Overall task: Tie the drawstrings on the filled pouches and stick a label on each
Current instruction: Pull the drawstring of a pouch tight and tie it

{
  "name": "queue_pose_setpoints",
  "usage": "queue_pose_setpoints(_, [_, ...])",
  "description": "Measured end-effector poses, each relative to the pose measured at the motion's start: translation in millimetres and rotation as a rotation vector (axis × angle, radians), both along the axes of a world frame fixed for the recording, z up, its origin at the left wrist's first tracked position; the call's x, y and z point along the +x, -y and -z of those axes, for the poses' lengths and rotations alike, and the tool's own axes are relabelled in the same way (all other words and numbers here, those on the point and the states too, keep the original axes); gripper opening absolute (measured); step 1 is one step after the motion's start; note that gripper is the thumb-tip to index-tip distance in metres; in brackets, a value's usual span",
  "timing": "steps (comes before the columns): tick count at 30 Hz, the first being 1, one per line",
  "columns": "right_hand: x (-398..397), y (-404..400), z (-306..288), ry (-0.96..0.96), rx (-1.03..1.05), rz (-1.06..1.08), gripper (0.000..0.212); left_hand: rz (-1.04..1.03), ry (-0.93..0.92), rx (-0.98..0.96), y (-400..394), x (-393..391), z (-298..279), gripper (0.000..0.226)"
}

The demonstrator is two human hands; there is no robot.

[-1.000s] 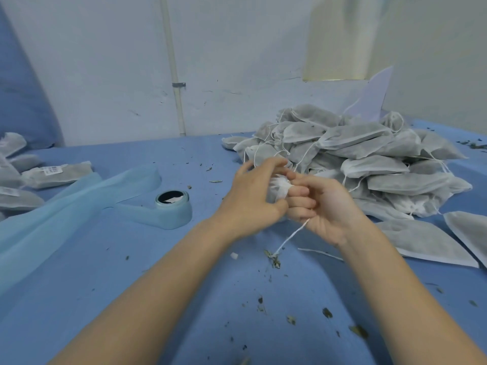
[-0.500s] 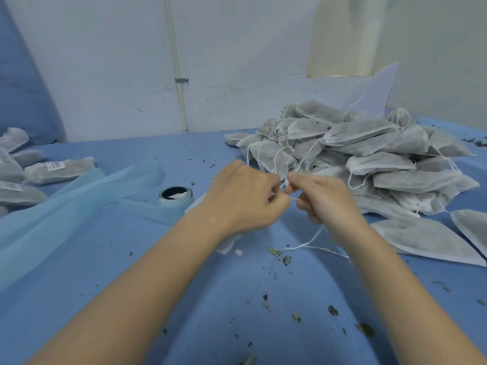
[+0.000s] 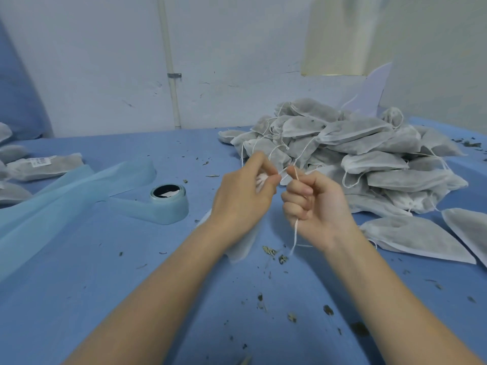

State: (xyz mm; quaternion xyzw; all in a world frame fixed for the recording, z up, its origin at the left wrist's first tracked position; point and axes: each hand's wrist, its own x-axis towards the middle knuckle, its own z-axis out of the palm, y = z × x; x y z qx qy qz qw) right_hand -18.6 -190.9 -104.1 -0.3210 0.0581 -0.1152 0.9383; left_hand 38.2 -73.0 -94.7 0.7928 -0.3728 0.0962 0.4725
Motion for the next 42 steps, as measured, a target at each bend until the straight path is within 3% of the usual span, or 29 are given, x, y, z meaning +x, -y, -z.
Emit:
queue_pose_setpoints(4, [1.7,-3.3,0.0,0.035,-0.145,-0.071,0.040,-0.057,0.148,0.119,-8.2,2.8,-18.3,0.009])
queue_pose_setpoints(11, [2.7,-9.8,3.2,-0.013,-0.408,-0.261,0.048,-0.089,0.232,0.259,-25.1,5.1,-19.6,0.009])
queue_pose_setpoints(18, [3.9,-20.4,4.5,-0.110,-0.803,-0.195,0.056,-0.150,-0.018,0.140,-32.1,7.1,-6.3,0.013])
queue_pose_setpoints(21, [5.3,-28.4,6.0,-0.133,-1.008,-0.095,0.049,-0.219,-0.035,0.127,-29.3,7.6,1.3,0.016])
queue_pose_setpoints(26, [9.4,-37.1,8.9,-0.153,-1.084,0.069,0.026,-0.278,-0.058,0.085,-26.9,9.4,5.7,0.017])
queue_pose_setpoints(30, [13.0,-40.3,15.0,-0.187,-1.269,0.271,0.011,-0.287,-0.070,0.059,-26.6,9.7,5.3,0.017])
queue_pose_setpoints(32, [15.0,-36.6,17.9,-0.205,-1.252,0.322,0.018,-0.266,-0.110,0.004,-28.6,12.0,4.5,0.018])
queue_pose_setpoints(34, [16.0,-31.2,19.2,-0.221,-1.203,0.314,0.011,-0.231,-0.184,-0.069,-30.9,13.1,3.8,0.020])
queue_pose_setpoints(42, [12.8,-16.6,20.2,-0.162,-0.951,0.089,0.014,-0.035,-0.550,-0.286,-31.3,16.9,4.3,0.023])
